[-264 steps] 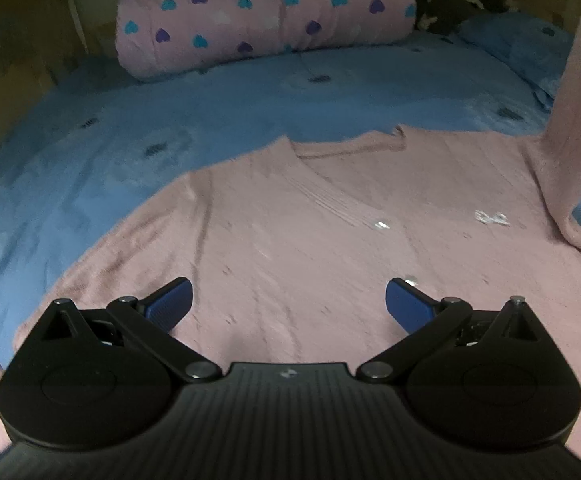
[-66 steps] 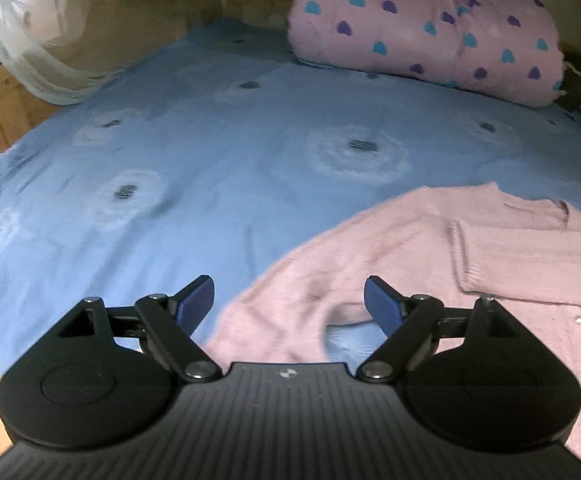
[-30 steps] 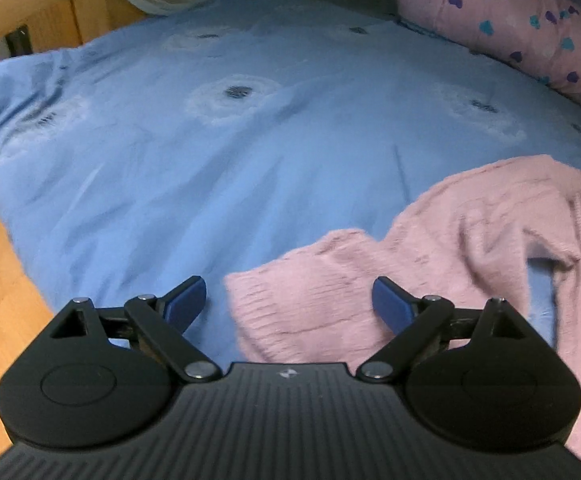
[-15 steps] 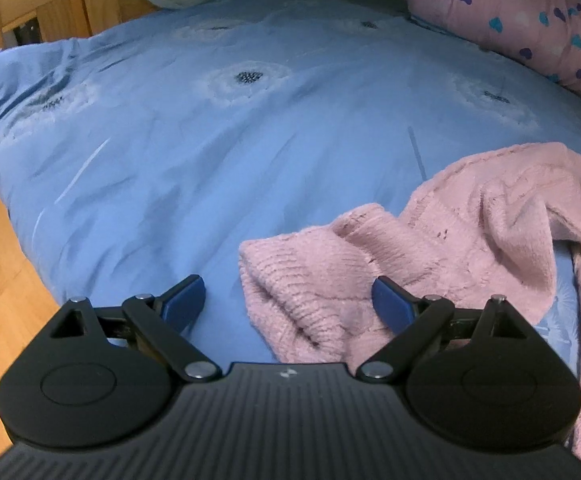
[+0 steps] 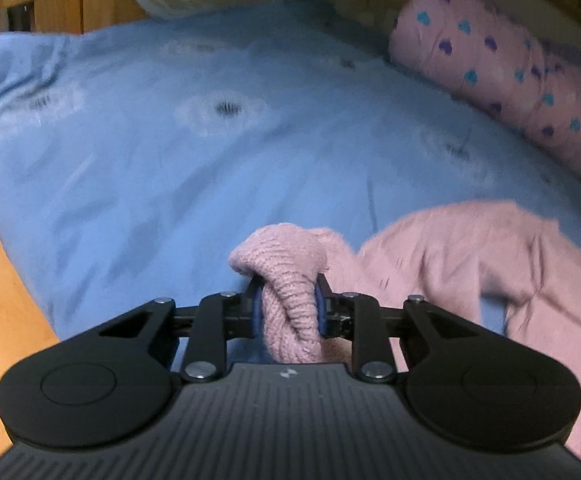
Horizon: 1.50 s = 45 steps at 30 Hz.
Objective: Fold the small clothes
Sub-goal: 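Lift the held sleeve and fold it across the body, then release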
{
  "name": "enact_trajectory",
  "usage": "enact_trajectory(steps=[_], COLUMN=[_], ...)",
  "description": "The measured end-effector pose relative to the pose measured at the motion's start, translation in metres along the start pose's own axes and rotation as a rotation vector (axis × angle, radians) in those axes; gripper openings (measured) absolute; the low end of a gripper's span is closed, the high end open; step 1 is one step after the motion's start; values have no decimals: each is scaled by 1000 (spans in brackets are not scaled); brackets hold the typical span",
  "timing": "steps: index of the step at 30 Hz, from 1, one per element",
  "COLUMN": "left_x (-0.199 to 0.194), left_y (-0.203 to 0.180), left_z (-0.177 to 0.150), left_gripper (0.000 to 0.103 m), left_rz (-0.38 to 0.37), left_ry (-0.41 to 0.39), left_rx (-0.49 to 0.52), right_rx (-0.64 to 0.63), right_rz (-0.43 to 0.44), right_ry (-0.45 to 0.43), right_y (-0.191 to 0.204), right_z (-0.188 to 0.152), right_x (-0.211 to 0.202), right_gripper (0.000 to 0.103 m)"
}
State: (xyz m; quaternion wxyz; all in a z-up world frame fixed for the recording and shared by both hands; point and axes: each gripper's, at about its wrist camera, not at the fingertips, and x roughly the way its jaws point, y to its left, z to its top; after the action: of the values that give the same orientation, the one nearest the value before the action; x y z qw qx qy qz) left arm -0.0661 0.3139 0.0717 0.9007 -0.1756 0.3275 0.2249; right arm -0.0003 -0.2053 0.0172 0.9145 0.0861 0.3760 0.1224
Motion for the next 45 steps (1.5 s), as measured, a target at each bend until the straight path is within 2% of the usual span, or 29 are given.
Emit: enact_trajectory(steps=[6, 11, 17, 24, 30, 35, 40, 45], left_x=[-30, -55, -85, -103, -115, -125, -108, -67], left_y=[-11, -25, -67, -153, -232, -293, -357, -411], left_z=[42, 78, 110, 125, 124, 108, 81, 47], left_gripper=[28, 28, 28, 28, 28, 28, 28, 28], left_rz=[37, 36, -55, -200, -276, -357, -385, -406], left_ry=[-109, -195, -251, -252, -265, -264, -203, -102], left_rx=[57, 86, 124, 196, 272, 327, 395, 443], right_rx=[15, 28, 39, 19, -47, -67, -24, 20], right_rz=[13, 26, 42, 73, 70, 40, 35, 61], right_ry=[-1, -1, 1, 15, 10, -27, -42, -41], right_y=[-3, -5, -10, -15, -19, -32, -50, -60], right_z=[1, 2, 4, 23, 51, 72, 72, 64], right_x=[-2, -4, -5, -3, 0, 4, 9, 14], right_gripper=[67, 67, 68, 68, 68, 68, 68, 68])
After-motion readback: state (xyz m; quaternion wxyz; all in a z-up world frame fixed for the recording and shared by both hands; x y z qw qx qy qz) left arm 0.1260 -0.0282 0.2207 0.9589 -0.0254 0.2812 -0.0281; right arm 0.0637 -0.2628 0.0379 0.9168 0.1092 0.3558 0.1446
